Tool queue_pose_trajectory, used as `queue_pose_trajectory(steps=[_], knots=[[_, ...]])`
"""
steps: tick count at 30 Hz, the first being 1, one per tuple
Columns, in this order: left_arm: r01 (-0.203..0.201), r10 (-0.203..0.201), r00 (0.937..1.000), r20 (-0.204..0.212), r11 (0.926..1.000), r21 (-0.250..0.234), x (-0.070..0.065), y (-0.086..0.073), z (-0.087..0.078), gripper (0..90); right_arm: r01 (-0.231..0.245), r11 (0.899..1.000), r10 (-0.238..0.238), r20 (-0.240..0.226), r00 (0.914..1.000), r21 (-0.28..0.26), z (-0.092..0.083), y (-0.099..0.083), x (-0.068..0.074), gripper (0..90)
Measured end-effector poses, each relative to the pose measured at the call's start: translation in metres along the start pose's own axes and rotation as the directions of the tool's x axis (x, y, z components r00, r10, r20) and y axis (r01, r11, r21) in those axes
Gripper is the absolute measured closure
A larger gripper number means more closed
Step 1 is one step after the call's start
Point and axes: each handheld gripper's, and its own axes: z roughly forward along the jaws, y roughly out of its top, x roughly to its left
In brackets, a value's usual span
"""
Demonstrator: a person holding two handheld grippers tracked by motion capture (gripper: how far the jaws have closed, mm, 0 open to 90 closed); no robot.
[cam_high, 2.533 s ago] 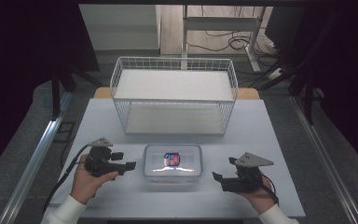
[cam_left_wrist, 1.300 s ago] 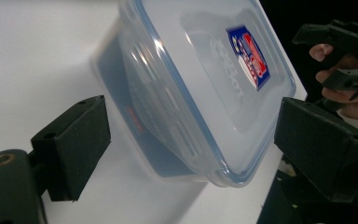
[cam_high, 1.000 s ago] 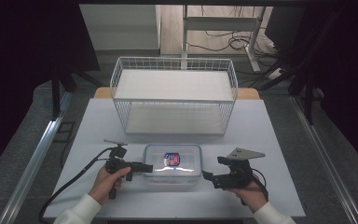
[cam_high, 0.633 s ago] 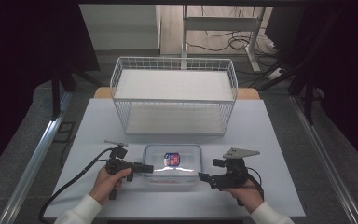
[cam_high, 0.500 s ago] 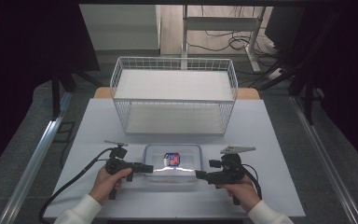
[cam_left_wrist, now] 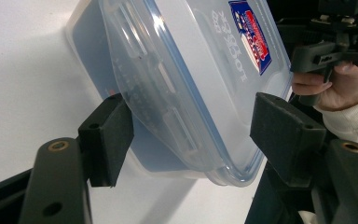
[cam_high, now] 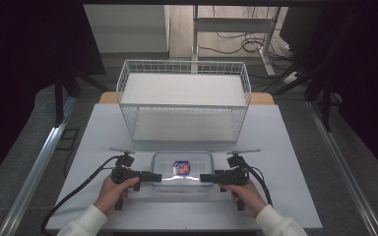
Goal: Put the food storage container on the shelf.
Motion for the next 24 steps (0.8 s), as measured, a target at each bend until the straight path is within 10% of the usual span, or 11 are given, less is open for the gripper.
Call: queue_pose_trajectory(steps=[24], knots=[[-0.001, 0.001, 1.0000, 0.005, 1.0000, -0.009, 0.001, 0.000, -0.001, 32.7, -0.099, 0.994, 0.097, -0.037, 0.9946, -0.048, -0.008, 0.000, -0.010, 37.2]])
